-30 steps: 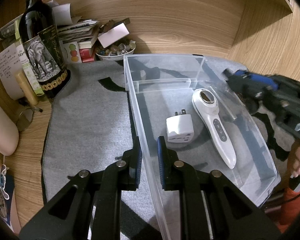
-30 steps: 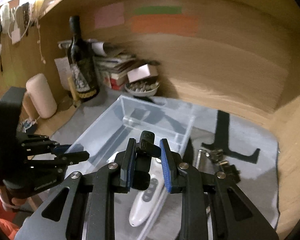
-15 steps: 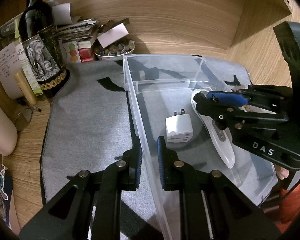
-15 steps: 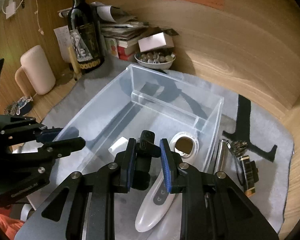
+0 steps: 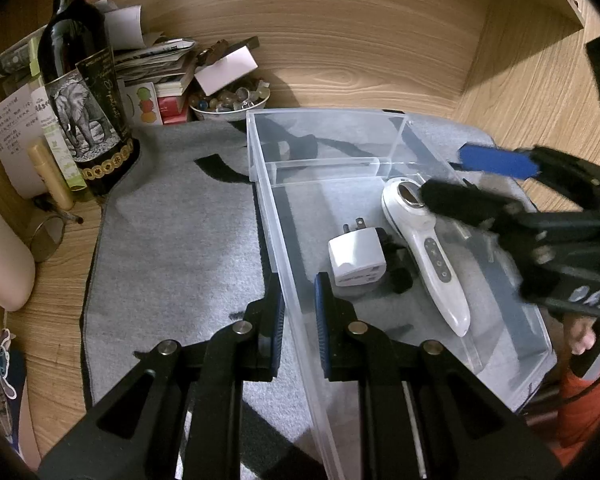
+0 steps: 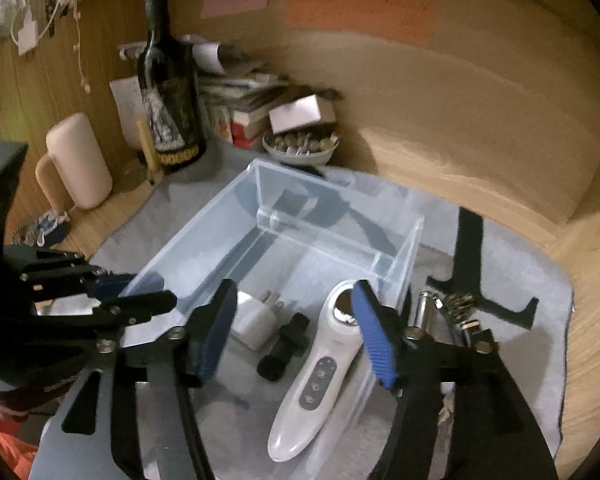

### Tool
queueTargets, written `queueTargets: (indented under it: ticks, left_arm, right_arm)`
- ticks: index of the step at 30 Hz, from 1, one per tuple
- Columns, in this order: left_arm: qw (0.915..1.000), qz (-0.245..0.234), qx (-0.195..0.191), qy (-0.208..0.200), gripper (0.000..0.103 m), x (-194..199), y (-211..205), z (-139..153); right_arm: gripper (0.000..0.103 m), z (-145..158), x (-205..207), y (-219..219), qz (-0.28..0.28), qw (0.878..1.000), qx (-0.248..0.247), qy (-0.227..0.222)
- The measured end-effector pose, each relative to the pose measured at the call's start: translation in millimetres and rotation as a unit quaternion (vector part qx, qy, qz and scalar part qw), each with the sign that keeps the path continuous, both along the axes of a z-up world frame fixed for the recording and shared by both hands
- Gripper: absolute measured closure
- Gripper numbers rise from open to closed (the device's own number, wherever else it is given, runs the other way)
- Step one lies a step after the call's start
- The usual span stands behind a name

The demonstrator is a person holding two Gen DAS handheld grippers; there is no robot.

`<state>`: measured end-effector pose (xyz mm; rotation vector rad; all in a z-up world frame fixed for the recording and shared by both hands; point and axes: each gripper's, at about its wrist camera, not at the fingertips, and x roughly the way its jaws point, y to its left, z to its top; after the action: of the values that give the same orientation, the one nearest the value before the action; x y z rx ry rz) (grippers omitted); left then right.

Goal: Organize rigid objects
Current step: 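Lower the black item into the box beside the adapter, release, then grasp the bunch of keys with the right tool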

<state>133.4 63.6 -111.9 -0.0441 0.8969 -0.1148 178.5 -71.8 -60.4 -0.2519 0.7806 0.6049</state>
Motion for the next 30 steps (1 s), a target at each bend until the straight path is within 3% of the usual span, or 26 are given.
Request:
queueTargets:
  ticks: [5, 14, 22, 30]
  left_arm:
    - [1.0000, 0.001, 0.002, 0.000, 0.088, -1, 0, 0]
    - [1.0000, 0.001, 0.003, -0.001, 0.088, -1, -1, 0]
    - [1.0000, 0.001, 0.002, 0.000, 0.088, -1, -1, 0]
    - [1.0000, 0.001, 0.002, 0.000, 0.088, -1, -1, 0]
  right_arm:
    - [0.041, 22, -5, -22, -0.019, 0.999, 0.022, -0.027]
    - [0.041, 38, 9, -83, -0.113, 0.992, 0.010, -0.054]
    - [0.041, -3, 30, -123, -0.173, 0.985, -0.021, -0.004]
    - [0.041, -56, 29, -135, -0.183, 0.980, -0.031, 0.067]
